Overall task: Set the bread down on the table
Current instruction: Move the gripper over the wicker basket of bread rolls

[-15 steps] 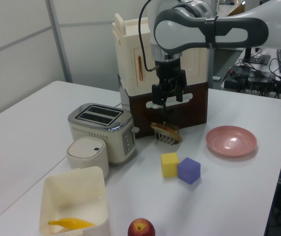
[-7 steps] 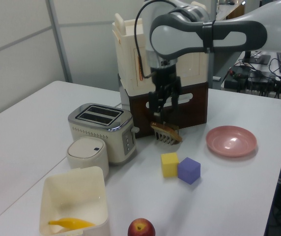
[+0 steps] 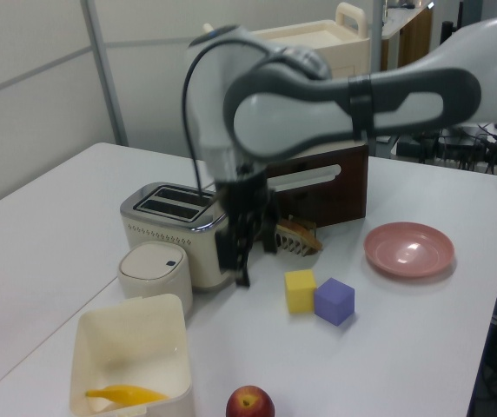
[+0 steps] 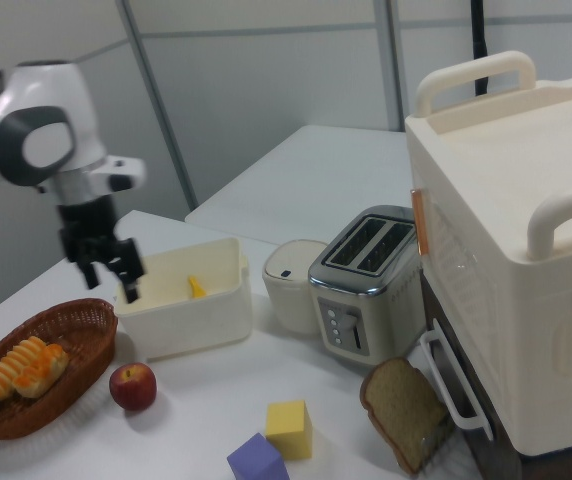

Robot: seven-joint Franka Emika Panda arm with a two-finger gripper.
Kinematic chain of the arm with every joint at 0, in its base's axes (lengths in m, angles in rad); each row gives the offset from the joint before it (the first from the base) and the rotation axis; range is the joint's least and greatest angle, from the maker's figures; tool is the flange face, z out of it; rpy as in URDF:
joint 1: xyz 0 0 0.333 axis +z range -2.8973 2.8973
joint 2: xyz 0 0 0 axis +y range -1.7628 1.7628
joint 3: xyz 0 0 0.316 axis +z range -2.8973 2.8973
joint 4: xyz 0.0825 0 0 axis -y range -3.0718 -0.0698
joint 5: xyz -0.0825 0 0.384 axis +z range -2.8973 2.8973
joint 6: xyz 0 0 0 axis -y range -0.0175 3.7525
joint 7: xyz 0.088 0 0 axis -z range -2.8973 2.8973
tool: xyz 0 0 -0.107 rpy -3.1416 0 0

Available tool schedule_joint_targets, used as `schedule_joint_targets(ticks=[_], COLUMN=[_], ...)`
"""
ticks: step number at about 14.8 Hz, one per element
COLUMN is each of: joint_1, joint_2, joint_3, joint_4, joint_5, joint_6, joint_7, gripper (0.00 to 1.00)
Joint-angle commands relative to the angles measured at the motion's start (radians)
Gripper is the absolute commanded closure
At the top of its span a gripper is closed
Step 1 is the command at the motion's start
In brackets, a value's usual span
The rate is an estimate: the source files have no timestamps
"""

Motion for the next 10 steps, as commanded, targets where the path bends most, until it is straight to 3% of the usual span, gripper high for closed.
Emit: schedule_joint_targets(ticks=[1, 4, 8, 10], joint_1=[0.188, 0.289, 0.34, 0.41], joint_2=[0.024, 0.077, 0.168, 0.226], joint_3=[-0.098, -0.098, -0.033, -0.031], joint_4=[-0.022, -0.039, -0.05, -0.05], joint_5=[0.034, 0.048, 0.05, 0.05], joint_6=[0.026, 0.076, 0.184, 0.236], joint_7=[0.106, 0.218, 0.361, 0.434], gripper=[0.0, 0.0, 0.0, 0.0])
